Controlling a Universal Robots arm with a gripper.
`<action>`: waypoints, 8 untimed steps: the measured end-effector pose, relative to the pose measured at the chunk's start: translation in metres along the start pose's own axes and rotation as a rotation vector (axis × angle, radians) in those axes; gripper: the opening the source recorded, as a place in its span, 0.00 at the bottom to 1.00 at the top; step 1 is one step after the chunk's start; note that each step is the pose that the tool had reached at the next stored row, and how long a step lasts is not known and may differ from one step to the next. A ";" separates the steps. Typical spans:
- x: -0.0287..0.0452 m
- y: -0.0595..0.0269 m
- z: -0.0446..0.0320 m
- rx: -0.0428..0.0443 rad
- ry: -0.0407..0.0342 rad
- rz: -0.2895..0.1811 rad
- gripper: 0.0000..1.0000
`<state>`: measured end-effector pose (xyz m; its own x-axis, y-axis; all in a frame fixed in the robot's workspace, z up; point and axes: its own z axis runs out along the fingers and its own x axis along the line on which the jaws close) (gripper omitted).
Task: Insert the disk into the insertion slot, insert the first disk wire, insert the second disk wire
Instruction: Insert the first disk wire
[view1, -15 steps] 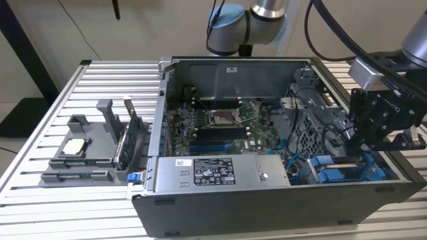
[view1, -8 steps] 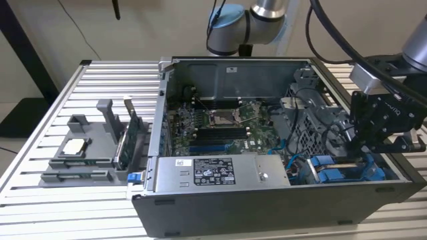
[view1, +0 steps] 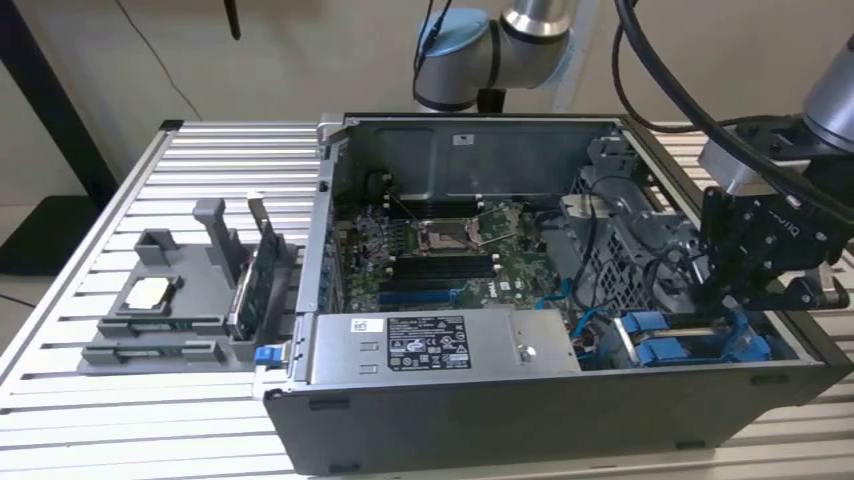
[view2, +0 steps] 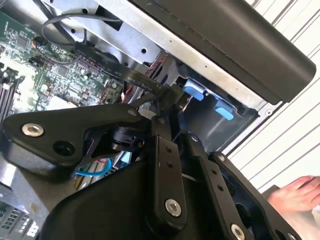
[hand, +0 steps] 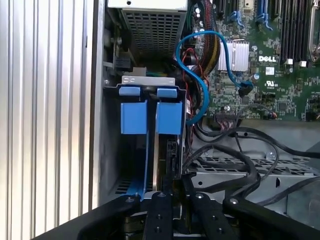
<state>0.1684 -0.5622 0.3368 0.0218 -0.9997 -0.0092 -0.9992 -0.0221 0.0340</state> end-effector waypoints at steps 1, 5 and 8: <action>0.0000 -0.0002 0.0006 -0.0001 -0.0002 0.000 0.19; 0.0001 -0.0005 0.0058 0.0000 0.0014 0.000 0.19; 0.0000 -0.0006 0.0086 -0.0002 -0.0012 0.000 0.21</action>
<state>0.1687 -0.5621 0.3282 0.0219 -0.9997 -0.0104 -0.9992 -0.0222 0.0342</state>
